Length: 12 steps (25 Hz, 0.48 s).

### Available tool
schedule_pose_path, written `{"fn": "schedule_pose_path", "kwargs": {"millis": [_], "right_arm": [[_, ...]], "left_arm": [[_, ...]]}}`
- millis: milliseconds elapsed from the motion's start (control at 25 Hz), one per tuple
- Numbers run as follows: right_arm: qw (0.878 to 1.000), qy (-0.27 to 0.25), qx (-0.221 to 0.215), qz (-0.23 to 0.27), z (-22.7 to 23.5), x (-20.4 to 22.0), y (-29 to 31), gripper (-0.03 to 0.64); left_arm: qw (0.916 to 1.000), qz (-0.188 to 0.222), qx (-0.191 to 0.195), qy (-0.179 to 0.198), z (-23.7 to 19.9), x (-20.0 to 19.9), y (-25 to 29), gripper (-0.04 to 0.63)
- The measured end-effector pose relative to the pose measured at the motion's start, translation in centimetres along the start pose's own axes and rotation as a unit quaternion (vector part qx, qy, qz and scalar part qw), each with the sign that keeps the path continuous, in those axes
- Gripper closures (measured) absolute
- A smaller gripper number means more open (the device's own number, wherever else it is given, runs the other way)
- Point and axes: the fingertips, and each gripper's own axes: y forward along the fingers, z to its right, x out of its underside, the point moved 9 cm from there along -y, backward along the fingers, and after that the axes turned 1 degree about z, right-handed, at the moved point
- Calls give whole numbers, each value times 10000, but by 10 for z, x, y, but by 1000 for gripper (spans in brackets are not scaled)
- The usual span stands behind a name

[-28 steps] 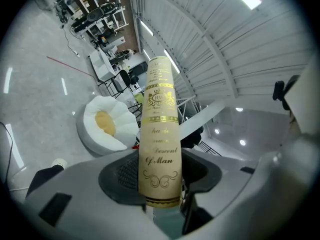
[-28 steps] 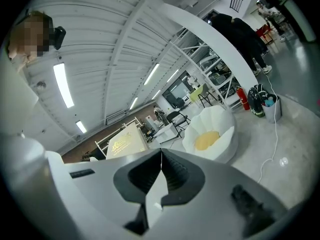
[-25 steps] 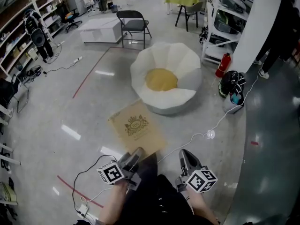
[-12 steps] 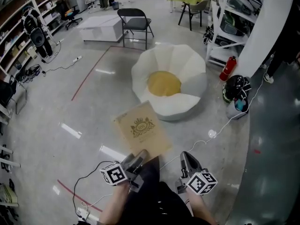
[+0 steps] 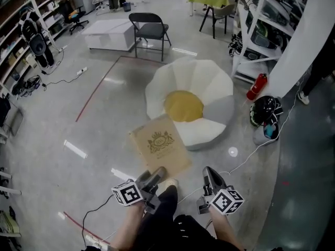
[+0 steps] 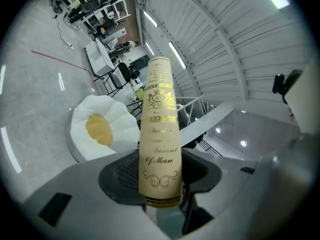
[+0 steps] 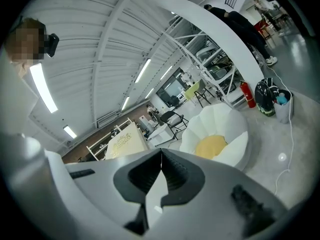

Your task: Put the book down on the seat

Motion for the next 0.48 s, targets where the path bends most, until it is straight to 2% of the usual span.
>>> {"fn": "schedule_pose_path", "kwargs": {"millis": [280, 480], "right_arm": [[10000, -6, 37, -25, -5, -25, 66, 606], [9999, 20, 119, 67, -8, -35, 92, 606]], "left_arm": [[10000, -51, 84, 11, -26, -59, 42, 371], [9997, -94, 212, -36, -35, -86, 61, 371]]}}
